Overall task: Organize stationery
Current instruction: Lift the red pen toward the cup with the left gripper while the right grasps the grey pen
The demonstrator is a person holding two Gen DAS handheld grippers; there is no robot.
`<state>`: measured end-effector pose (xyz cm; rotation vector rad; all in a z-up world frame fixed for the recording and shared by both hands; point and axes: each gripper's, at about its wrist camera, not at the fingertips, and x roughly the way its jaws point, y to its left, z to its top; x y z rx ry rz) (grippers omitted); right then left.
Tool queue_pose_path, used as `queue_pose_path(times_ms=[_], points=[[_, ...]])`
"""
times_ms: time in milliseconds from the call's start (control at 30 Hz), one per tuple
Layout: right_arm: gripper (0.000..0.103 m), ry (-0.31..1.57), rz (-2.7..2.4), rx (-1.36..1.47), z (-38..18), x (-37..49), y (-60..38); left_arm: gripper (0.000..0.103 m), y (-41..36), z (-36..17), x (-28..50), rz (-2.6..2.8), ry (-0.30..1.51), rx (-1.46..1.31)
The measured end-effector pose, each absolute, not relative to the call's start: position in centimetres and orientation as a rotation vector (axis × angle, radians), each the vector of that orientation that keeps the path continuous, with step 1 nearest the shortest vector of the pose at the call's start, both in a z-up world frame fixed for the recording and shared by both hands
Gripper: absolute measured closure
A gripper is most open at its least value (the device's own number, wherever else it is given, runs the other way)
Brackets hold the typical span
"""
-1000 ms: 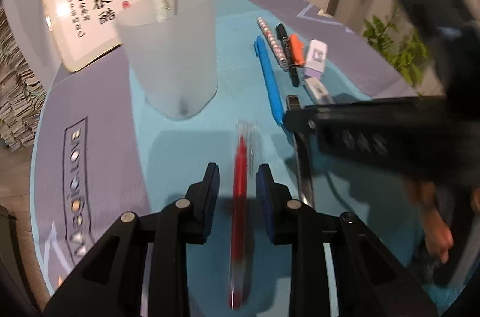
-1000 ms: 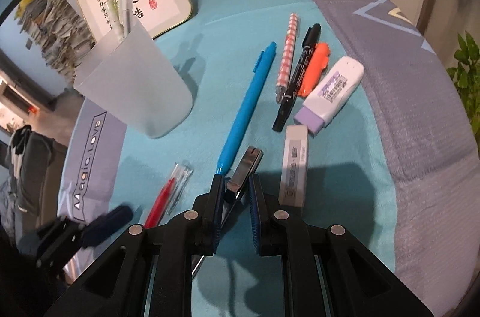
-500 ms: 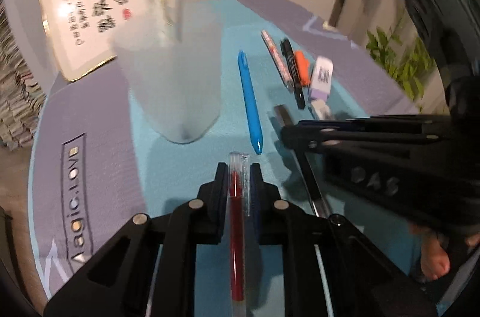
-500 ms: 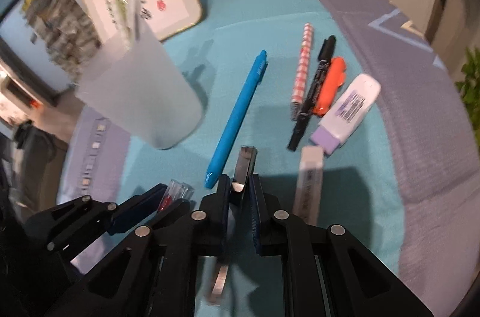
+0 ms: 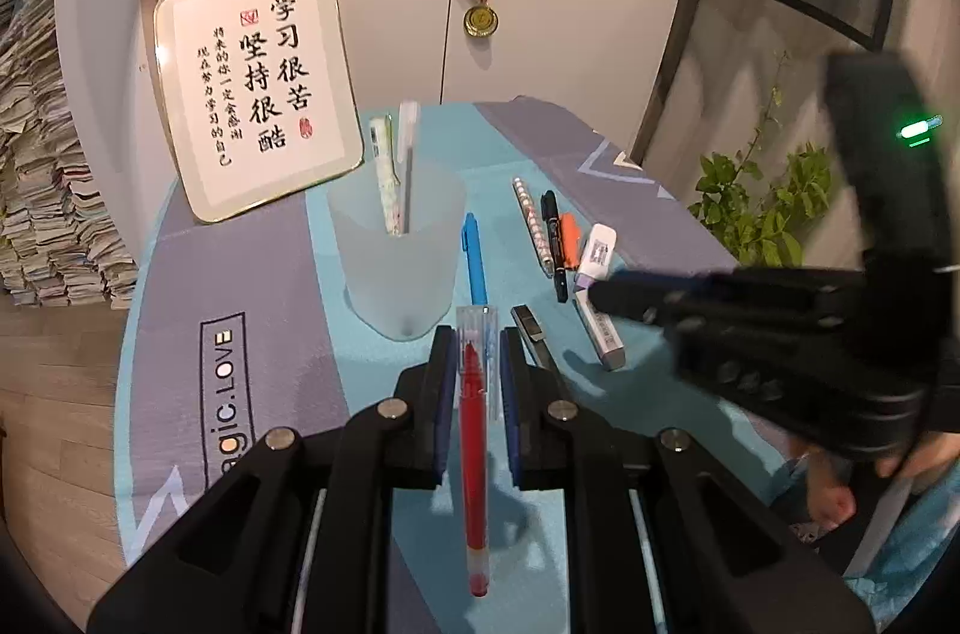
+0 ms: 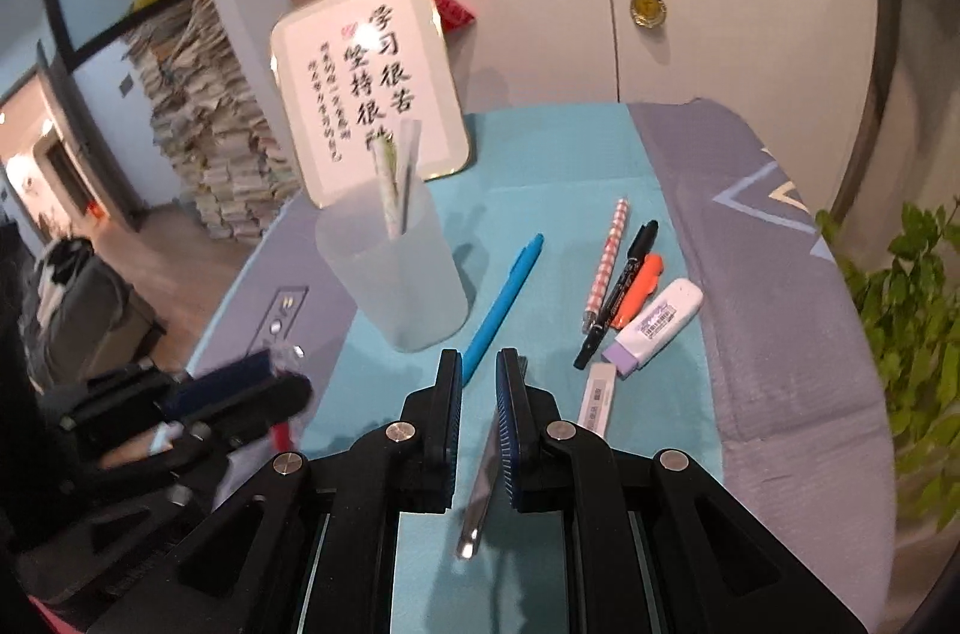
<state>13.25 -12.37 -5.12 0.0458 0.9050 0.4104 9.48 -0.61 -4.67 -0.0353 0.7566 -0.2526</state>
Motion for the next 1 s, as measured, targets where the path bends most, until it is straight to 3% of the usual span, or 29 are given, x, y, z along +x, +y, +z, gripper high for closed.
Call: queue_pose_path(times_ms=[300,367,433,567,600,633,667,1000], points=[[0.089,1.129,0.309,-0.002,-10.3,18.8,-10.9,0.091,0.8,-4.2,8.2,-0.234,0.742,-0.059],[0.079,1.164,0.296,-0.006,-10.8,19.8,-10.5,0.091,1.2,-4.1,8.2,-0.225,0.738,-0.063],[0.061,1.174,0.281,0.002,-11.2,20.4,-10.3,0.091,1.5,-4.0,8.2,-0.222,0.732,-0.069],[0.059,1.163,0.298,0.024,-11.6,20.7,-10.0,0.091,1.5,-4.0,8.2,-0.222,0.729,-0.072],[0.064,1.157,0.292,0.020,-11.6,20.8,-9.9,0.091,1.5,-4.0,8.2,-0.224,0.730,-0.072],[0.087,1.152,0.286,0.009,-11.6,20.7,-9.7,0.091,1.4,-4.0,8.3,-0.225,0.731,-0.072],[0.090,1.151,0.290,-0.002,-11.6,20.7,-9.6,0.091,1.4,-4.1,8.3,-0.226,0.732,-0.072],[0.091,0.950,0.388,0.110,-6.0,15.7,-11.8,0.091,1.5,-2.9,8.5,-0.224,0.708,-0.075]])
